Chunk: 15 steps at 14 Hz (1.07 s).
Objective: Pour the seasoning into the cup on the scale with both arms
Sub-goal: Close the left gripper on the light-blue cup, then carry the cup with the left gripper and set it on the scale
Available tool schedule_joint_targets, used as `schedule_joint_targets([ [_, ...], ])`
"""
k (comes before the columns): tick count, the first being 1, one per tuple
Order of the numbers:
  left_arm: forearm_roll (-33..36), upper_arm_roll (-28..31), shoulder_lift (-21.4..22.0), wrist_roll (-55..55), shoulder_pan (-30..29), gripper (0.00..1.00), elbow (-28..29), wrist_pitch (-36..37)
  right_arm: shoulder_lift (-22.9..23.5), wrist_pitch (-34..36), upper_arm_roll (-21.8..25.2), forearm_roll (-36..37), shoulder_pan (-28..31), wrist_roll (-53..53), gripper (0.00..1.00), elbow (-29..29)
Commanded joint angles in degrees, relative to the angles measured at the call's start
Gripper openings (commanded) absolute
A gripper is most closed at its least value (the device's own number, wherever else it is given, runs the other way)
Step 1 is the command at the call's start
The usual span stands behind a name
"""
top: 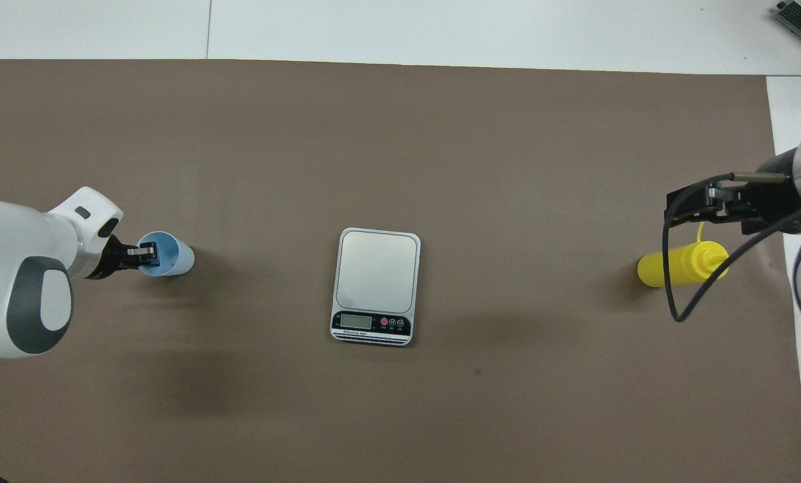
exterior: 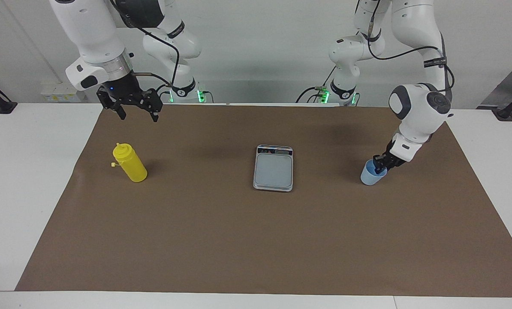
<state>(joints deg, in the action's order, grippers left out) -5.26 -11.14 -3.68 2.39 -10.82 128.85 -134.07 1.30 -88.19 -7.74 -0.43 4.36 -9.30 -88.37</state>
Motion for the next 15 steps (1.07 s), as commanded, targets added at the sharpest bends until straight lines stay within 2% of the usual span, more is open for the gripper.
schedule_joint_targets([
  [1,-0.9,-0.1,0.3,-0.4,0.0,0.00,-1.6,1.6,-1.0,-0.4,-0.3,-0.4,0.8,1.1,1.00,-1.1],
  [4,-0.8,-0.2,1.1,-0.5,0.3,0.00,-7.0,8.5,-1.0,-0.4,-0.3,-0.4,0.8,1.1,1.00,-1.1],
  [6,-0.8,-0.6,1.5,-0.2,0.8,0.00,-12.6,14.0,-1.0,-0.4,-0.3,-0.4,0.8,1.1,1.00,-1.0],
  [9,-0.8,-0.7,2.4,3.4,4.7,0.00,-18.5,20.1,-1.0,-0.4,-0.3,-0.4,0.8,1.1,1.00,-1.1],
  [12,-0.5,-0.8,2.4,11.4,10.6,0.00,-24.3,25.9,-1.0,-0.4,-0.3,-0.4,0.8,1.1,1.00,-1.1],
  [15,-0.1,-0.8,2.3,23.0,19.8,0.00,-24.6,24.9,-1.0,-0.4,-0.3,-0.4,0.8,1.1,1.00,-1.0],
])
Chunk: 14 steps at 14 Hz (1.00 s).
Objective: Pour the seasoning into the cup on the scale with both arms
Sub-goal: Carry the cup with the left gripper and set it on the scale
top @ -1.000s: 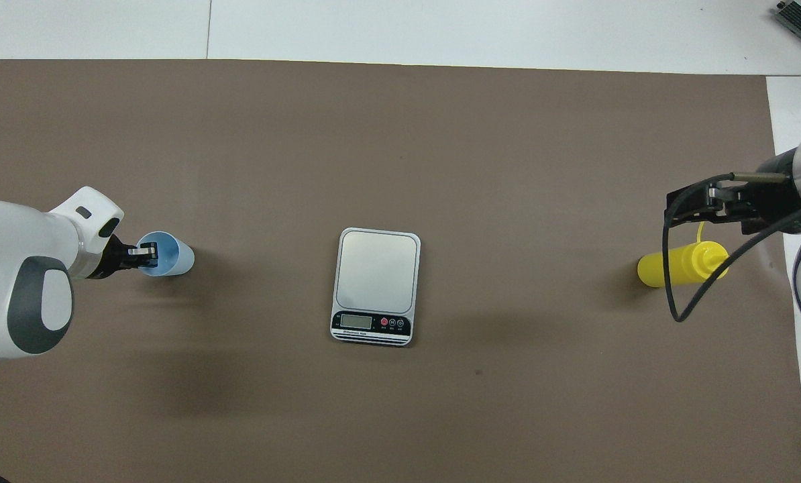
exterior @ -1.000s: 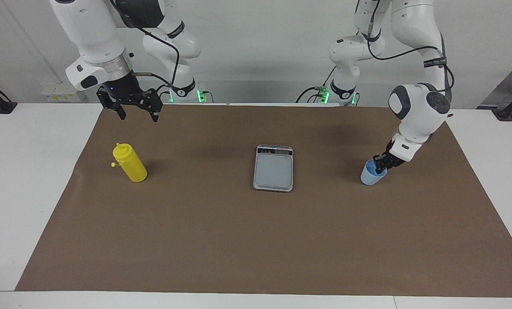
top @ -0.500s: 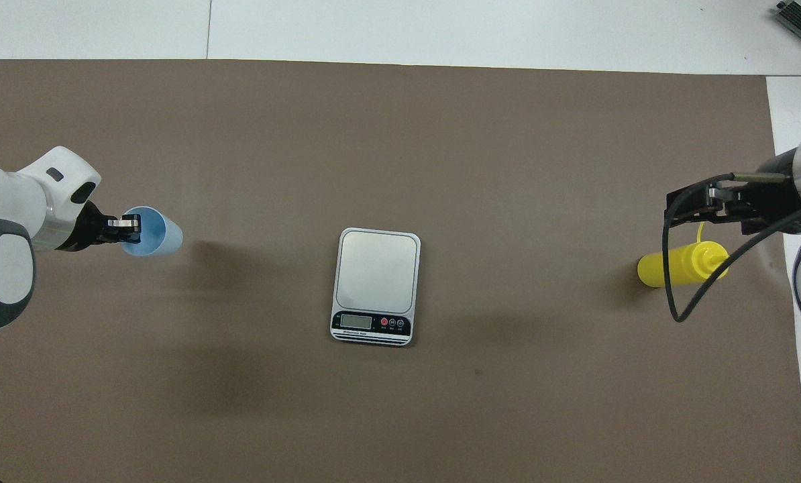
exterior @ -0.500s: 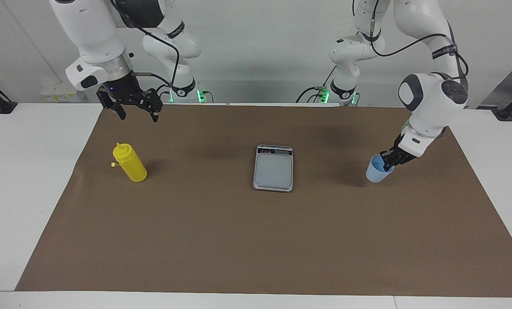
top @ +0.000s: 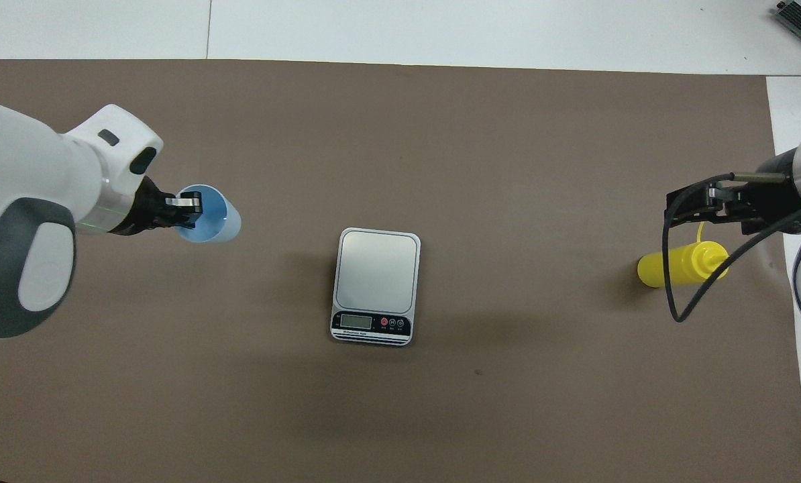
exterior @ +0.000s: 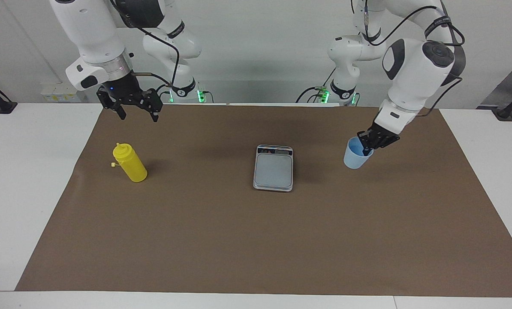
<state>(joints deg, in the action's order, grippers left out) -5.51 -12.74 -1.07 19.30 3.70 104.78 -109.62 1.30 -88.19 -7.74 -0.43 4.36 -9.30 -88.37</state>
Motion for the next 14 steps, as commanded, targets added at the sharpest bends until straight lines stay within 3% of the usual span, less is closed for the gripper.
schedule_joint_targets([
  [1,0.2,0.8,-0.5,8.5,7.8,0.00,-0.5,-0.3,-1.0,-0.4,-0.3,-0.4,0.8,1.1,1.00,-1.1],
  [5,4.6,0.7,-4.3,20.2,17.6,0.00,0.0,-6.8,-1.0,-0.4,-0.3,-0.4,0.8,1.1,1.00,-1.1],
  [14,7.1,0.7,-9.0,24.6,22.1,0.00,2.8,-14.8,-1.0,-0.4,-0.3,-0.4,0.8,1.1,1.00,-1.1],
])
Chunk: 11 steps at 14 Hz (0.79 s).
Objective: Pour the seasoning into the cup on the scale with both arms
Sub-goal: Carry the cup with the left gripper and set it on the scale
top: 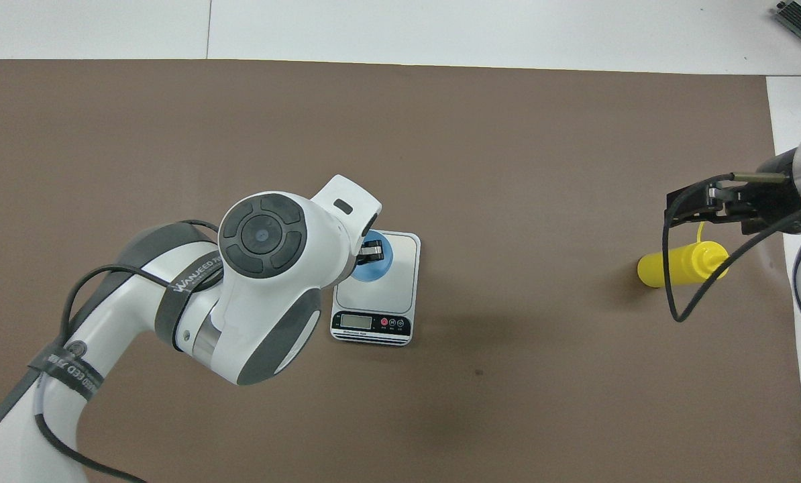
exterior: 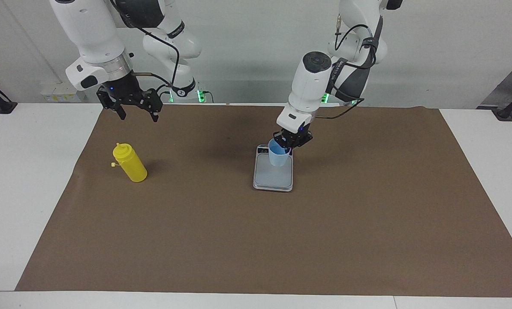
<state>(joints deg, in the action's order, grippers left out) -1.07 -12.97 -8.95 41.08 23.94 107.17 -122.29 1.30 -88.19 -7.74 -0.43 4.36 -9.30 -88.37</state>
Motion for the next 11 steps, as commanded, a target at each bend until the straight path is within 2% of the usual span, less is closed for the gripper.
schedule_joint_targets([
  [1,3.3,0.9,-1.8,3.4,2.1,0.00,0.4,-2.2,-1.0,-0.4,-0.3,-0.4,0.8,1.1,1.00,-1.0],
  [5,4.0,1.0,-1.9,3.5,3.0,0.00,4.9,-7.1,-1.0,-0.4,-0.3,-0.4,0.8,1.1,1.00,-1.1],
  [11,5.5,1.0,-2.2,3.0,2.2,0.00,5.5,-7.7,-1.0,-0.4,-0.3,-0.4,0.8,1.1,1.00,-1.1],
])
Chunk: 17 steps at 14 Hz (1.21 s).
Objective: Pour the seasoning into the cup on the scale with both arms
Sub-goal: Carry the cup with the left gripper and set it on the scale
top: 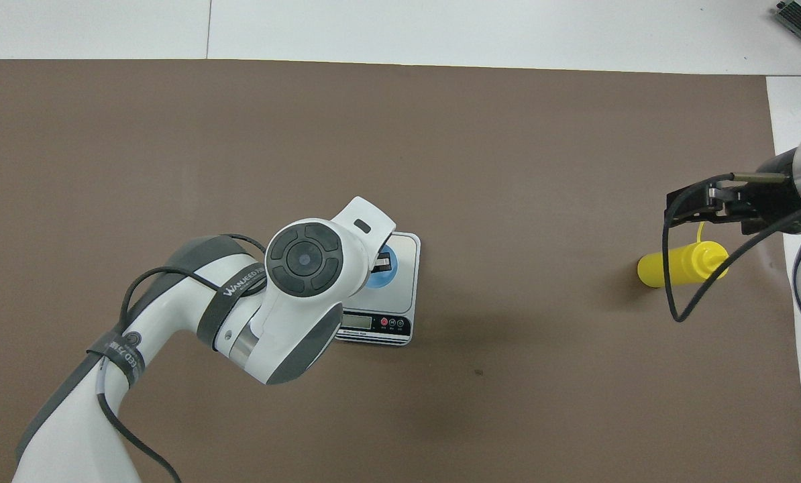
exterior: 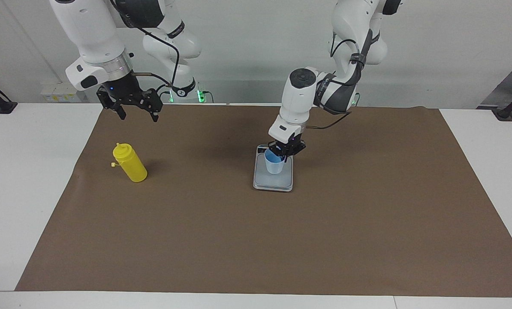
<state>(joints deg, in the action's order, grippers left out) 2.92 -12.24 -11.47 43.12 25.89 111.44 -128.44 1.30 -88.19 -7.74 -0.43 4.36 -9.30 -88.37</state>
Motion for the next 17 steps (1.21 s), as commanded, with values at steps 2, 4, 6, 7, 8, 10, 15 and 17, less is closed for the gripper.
schedule_joint_targets([
  [2,1.5,0.3,0.1,1.2,0.6,0.00,1.6,-2.0,-1.0,-0.4,-0.3,-0.4,0.8,1.1,1.00,-1.1],
  [4,1.5,0.3,0.1,1.2,0.6,0.00,2.4,-2.9,-1.0,-0.4,-0.3,-0.4,0.8,1.1,1.00,-1.1],
  [6,1.5,0.3,0.1,1.4,0.8,0.66,2.4,-3.0,-1.0,-0.4,-0.3,-0.4,0.8,1.1,1.00,-1.0],
  [7,1.5,0.3,0.1,1.2,0.7,1.00,2.2,-3.0,-1.0,-0.4,-0.3,-0.4,0.8,1.1,1.00,-1.1],
  [8,1.5,0.4,0.1,1.1,0.3,1.00,1.8,-3.0,-1.0,-0.4,-0.3,-0.4,0.8,1.1,1.00,-1.1],
  [10,1.5,0.9,1.5,0.7,-0.1,1.00,1.0,-1.0,-1.0,-0.4,-0.3,-0.4,0.8,1.1,1.00,-1.1],
  [15,1.6,1.0,6.7,-10.0,-6.4,1.00,-4.4,11.3,-1.0,-0.4,-0.3,-0.4,0.8,1.1,1.00,-1.1],
  [17,1.6,0.9,9.7,-16.3,-10.5,1.00,-4.2,14.3,-1.0,-0.4,-0.3,-0.4,0.7,1.1,1.00,-1.1],
])
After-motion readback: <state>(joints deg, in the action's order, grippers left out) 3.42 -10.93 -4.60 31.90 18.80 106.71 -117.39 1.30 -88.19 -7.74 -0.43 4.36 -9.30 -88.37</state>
